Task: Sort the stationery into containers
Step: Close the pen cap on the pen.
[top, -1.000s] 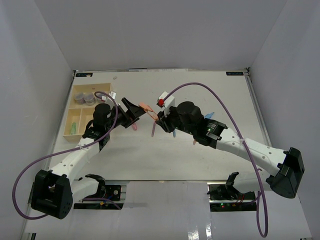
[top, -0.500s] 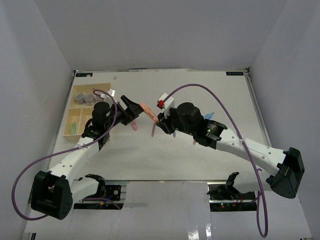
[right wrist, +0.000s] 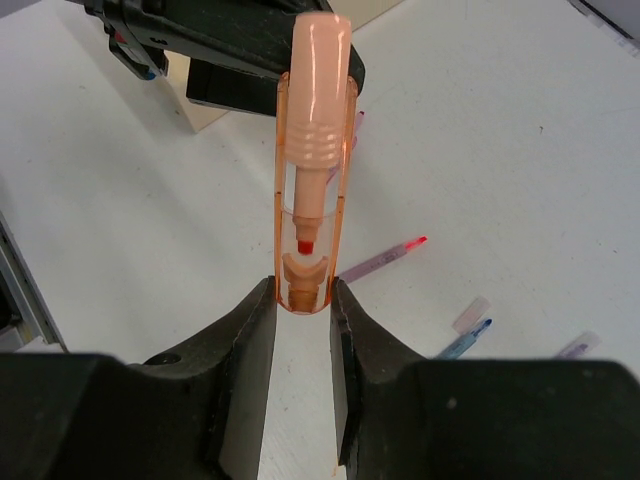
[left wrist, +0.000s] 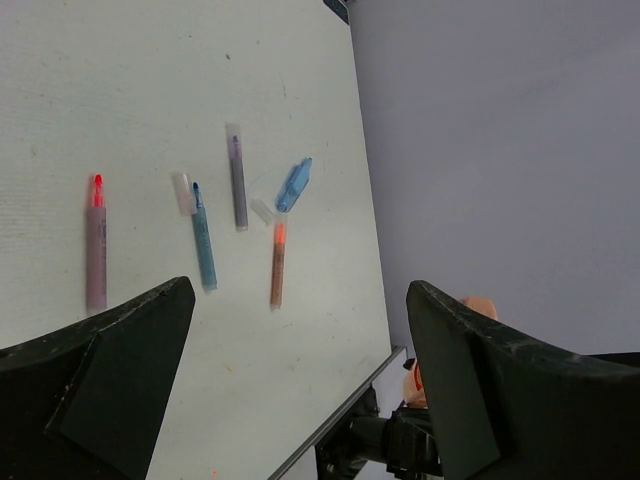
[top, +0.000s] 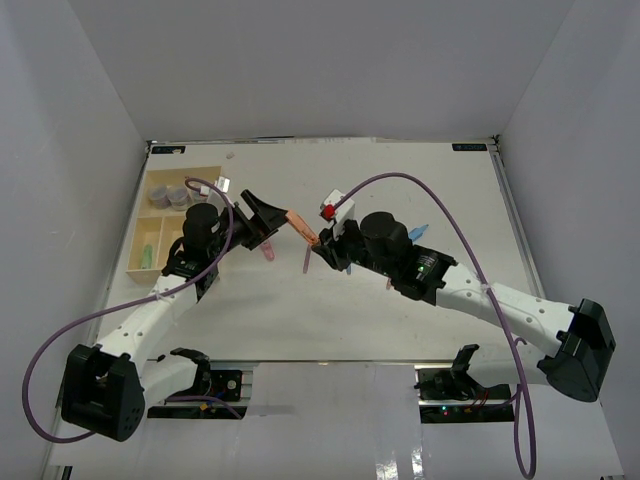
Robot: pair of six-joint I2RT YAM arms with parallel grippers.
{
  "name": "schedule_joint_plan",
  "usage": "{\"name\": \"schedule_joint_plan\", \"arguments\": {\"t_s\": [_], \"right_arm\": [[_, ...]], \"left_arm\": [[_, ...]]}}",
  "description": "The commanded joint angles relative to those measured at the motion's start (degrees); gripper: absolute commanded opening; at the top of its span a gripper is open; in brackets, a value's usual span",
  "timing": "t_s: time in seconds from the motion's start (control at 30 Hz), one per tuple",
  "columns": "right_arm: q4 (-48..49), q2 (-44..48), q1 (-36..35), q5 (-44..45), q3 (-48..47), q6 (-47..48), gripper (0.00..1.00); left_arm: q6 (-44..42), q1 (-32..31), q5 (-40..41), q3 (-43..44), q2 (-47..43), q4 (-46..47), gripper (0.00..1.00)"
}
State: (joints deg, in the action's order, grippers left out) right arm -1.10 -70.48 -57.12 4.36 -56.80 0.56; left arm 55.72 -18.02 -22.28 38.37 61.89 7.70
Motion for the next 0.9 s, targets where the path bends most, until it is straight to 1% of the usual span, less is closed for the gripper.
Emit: {"name": "schedule_joint_plan", "arguments": {"t_s": [0.0, 0.17, 0.27, 0.37, 0.43, 0.47, 0.57, 0.6, 0.67, 0.7, 0.73, 0.8, 0.83, 0.87], "right_arm": [[8.57, 2.36, -0.27, 0.47, 1.68, 0.67, 0.12], [15.93, 4.64, -0.27, 1.35, 5.02, 2.78, 0.12], [19.37, 6.22, -0.18, 2.23, 7.48, 4.71, 0.12], [20.00, 7.10, -0.18, 2.41, 8.54, 6.56, 0.11], [20.26, 7.55, -0.18, 1.88, 9.15, 7.26, 0.11], [20.52, 8.07, -0.27, 1.53, 9.94, 7.96, 0.09], [20.70, 9.21, -0.18, 0.74, 11.35, 9.19, 0.08], [20.79, 9.48, -0.18, -0.05, 11.62, 10.24, 0.08], [20.79, 10.27, -0.18, -0.75, 12.49, 11.65, 0.08], [20.97, 10.45, -0.18, -1.02, 12.85, 13.05, 0.08], [21.23, 10.71, -0.18, -1.63, 13.11, 13.76, 0.08], [21.41, 11.06, -0.18, -2.16, 13.38, 16.04, 0.08], [21.58, 11.15, -0.18, -2.25, 13.46, 16.84, 0.08], [21.93, 11.33, -0.27, -2.34, 13.55, 17.45, 0.08]], "left_arm": [[-0.79, -0.26, -1.01, 1.88, -2.03, -0.58, 0.98], [-3.60, -0.26, -0.57, 3.55, -3.00, -4.09, 0.98], [-7.20, -0.26, 0.83, 5.48, -3.53, -9.01, 0.98], [-12.38, -0.26, 2.33, 7.85, -4.41, -15.07, 0.98], [-15.19, -0.17, 4.17, 11.27, -4.85, -19.82, 0.98], [-18.51, -0.17, 4.61, 14.33, -4.59, -23.23, 0.98], [-24.42, -0.09, 4.09, 20.23, -3.45, -28.52, 0.98], [-27.65, -0.08, 3.92, 24.86, -2.74, -32.54, 0.98], [-30.66, -0.08, 3.04, 30.07, 0.07, -36.95, 0.97], [-32.85, -0.17, 2.77, 32.45, 1.12, -40.71, 0.95], [-33.92, -0.09, 1.03, 36.65, 2.96, -42.32, 0.95], [-35.59, -0.08, -1.52, 40.36, 4.90, -46.52, 0.92], [-35.77, -0.08, -5.19, 43.51, 5.87, -47.77, 0.91], [-35.77, -0.08, -7.58, 44.76, 7.96, -49.78, 0.90]]}}
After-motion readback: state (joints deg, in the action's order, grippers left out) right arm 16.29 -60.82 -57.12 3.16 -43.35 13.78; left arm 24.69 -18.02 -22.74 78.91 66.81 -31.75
